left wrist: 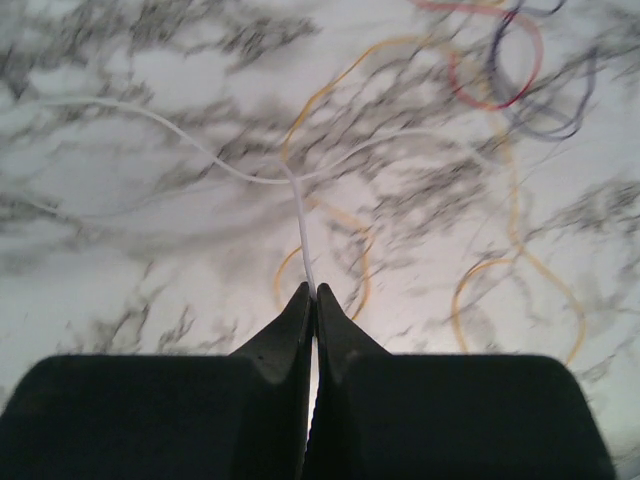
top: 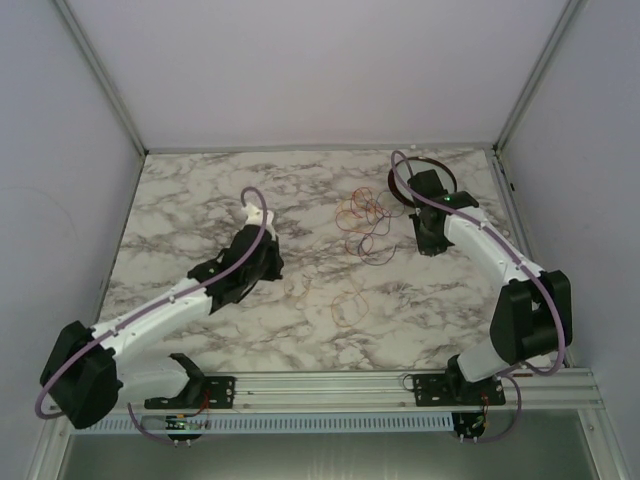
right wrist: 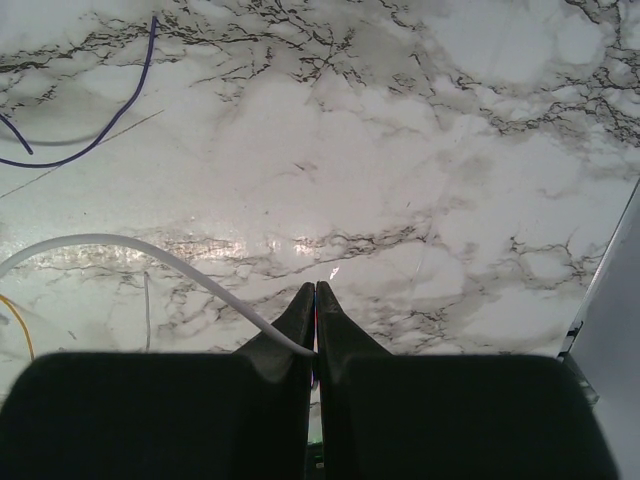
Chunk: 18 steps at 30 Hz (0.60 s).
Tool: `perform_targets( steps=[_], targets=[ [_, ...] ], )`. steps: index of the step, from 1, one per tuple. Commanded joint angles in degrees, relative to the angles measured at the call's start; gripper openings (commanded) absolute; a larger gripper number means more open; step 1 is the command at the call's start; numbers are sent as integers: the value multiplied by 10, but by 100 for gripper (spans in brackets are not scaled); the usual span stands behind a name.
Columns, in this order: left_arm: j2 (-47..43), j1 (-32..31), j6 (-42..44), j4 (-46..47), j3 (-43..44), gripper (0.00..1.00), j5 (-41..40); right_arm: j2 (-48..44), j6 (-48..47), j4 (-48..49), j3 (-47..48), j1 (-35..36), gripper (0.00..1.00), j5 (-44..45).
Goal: Zip-tie the wires
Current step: Straighten the cable at the center of the board.
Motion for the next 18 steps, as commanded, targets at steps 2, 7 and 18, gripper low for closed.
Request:
perform_targets(
  steps=[2,7,18],
  targets=[
    [-54,10,-21,13,-72,0,24,-16,7,-9,12,-3,0,15],
    [-15,12,-5,-27,-53,0,12,-22,10,-28,19,-14,0,67],
    [17,33,3,-71,-24,0,-31,-11,-6,-72,131,-165,0,223]
  ],
)
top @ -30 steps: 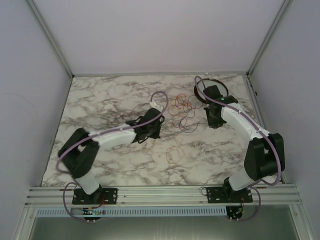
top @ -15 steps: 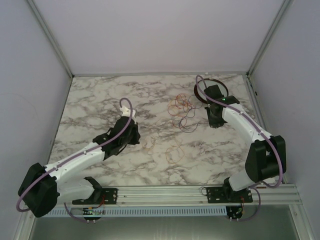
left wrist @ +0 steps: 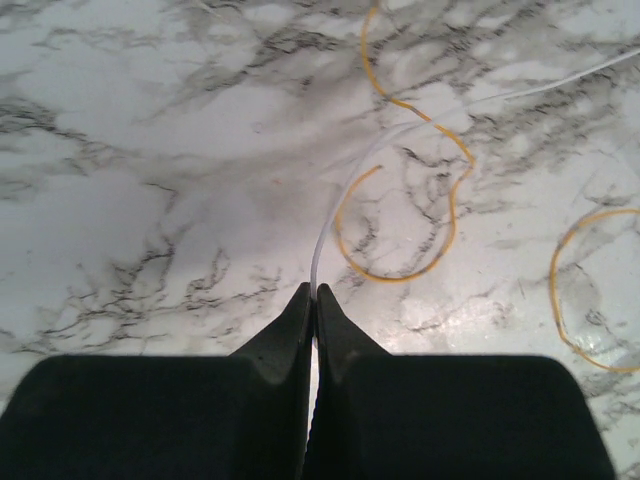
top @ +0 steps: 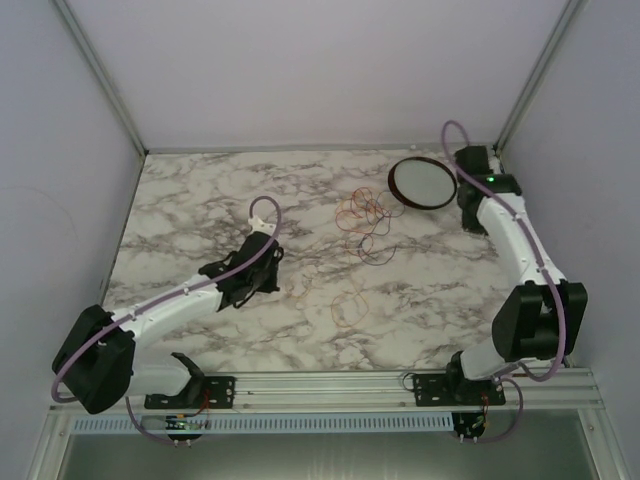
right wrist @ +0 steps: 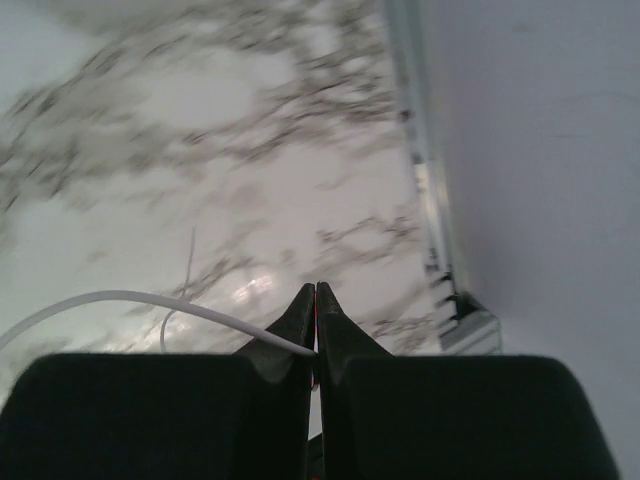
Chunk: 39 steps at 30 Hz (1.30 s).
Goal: Zip-tie the wires
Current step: Straighten the cable at the center of the board.
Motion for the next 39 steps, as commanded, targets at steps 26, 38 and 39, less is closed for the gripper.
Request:
perform_targets(
  steps=[26,38,39],
  targets=[
    [101,56,34,180,65,1,200,-26,-28,32,10,-133,0,26],
    [214,27,59,192,106,9,156,-27,-33,38,7,-133,0,8],
    [218,26,63,187,110,10,150,-28,-33,38,7,-133,0,8]
  ],
)
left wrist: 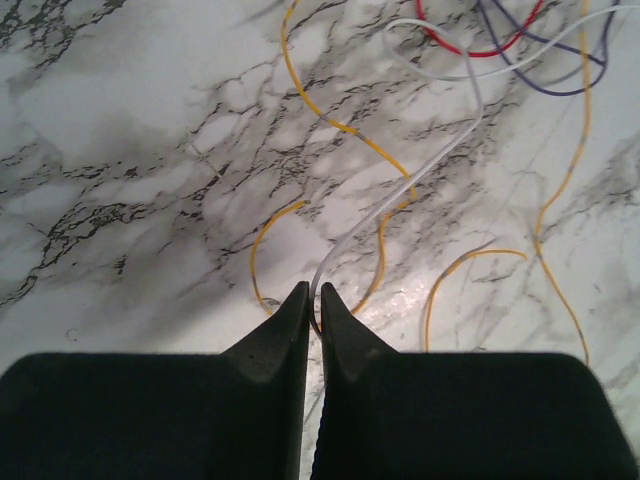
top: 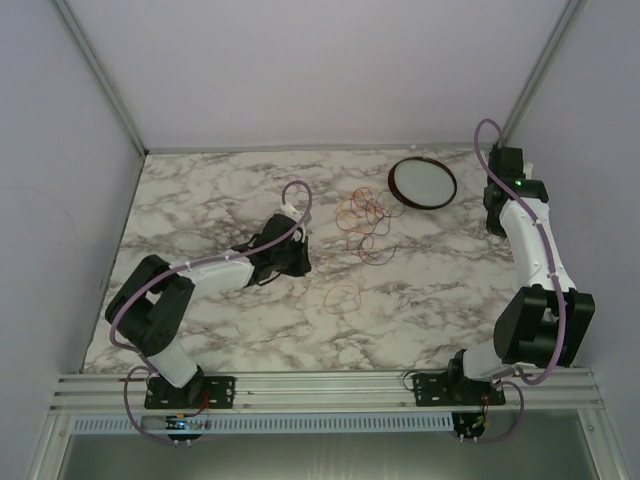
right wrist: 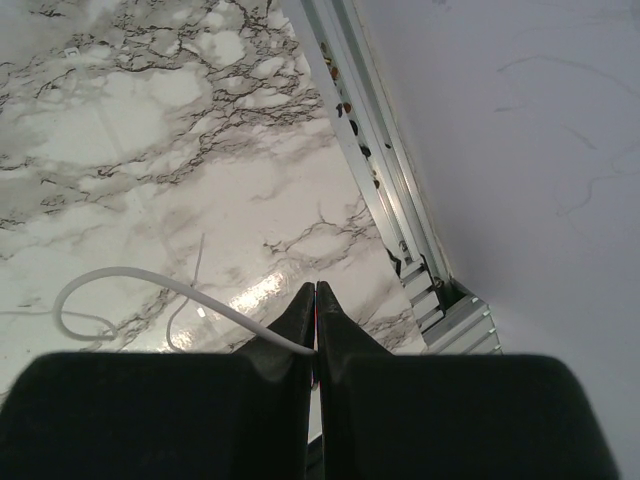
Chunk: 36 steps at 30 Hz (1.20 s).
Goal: Zip-tie the wires
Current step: Straighten the cable at the center of the board.
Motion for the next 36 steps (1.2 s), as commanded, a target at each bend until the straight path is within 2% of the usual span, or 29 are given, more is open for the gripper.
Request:
perform_targets(
  steps=[1,18,25,29,32,36],
  targets=[
    [19,-3,20,9,27,10,-33,-9,-5,9,1,-6,0,-5],
    [63,-23,48,-26,57,22,-100,-18,-10,11,1,-6,0,-16],
    [-2,-24,24,-8,46,41,-85,-21,-11,13,0,-6,0,-32],
    [-50,-43,12,9,46,57,-78,-25,-11,13,-1,-6,0,-37],
    [-59,-73,4,22,62,60,-66,-27,-12,15,-1,-6,0,-43],
    [-23,-116,-15,47,87,61,-37,-29,-12,16,-2,-6,0,-44]
  ],
)
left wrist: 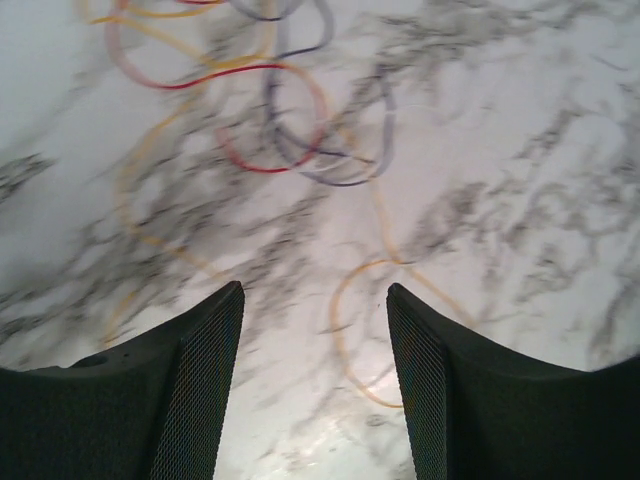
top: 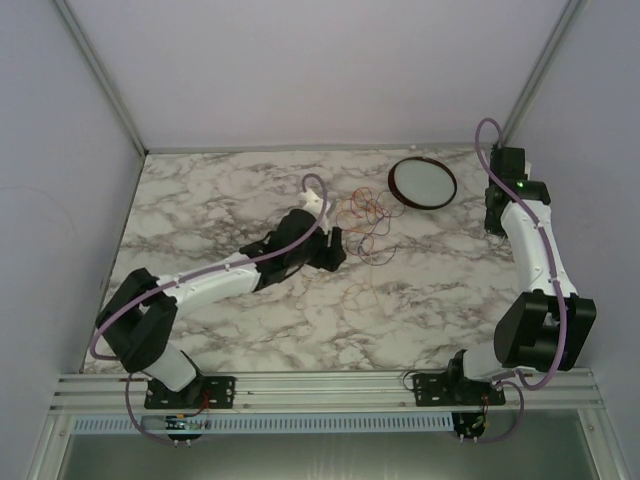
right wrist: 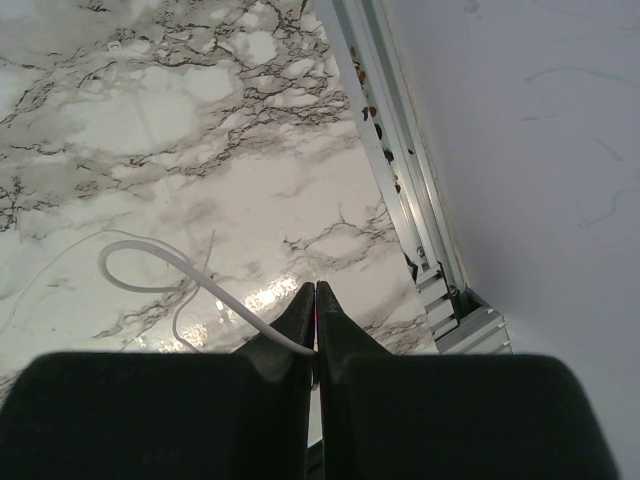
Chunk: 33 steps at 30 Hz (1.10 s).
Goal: Zip-tie the wires
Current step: Straighten the cable at the center of the board.
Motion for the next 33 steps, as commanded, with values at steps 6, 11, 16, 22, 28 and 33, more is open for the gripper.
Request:
perform_targets(
  steps=[6,11,16,22,28,33],
  targets=[
    [116,-71,-30,40,78,60,42,-21,-3,14,-1,-6,0,-11],
    [167,-82,-29,23,115,58,37,-24,-3,15,-1,-6,0,-12],
    [203,-85,-27,18,135,56,39,-23,-3,16,-2,-6,0,-15],
    [241,-85,-27,18,165,48,44,-23,-3,16,-2,-6,0,-15],
    [260,-85,-23,12,177,32,47,-23,-4,17,-2,-6,0,-15],
    [253,-85,-18,2,174,9,41,-24,-4,18,-1,-6,0,-17]
  ],
)
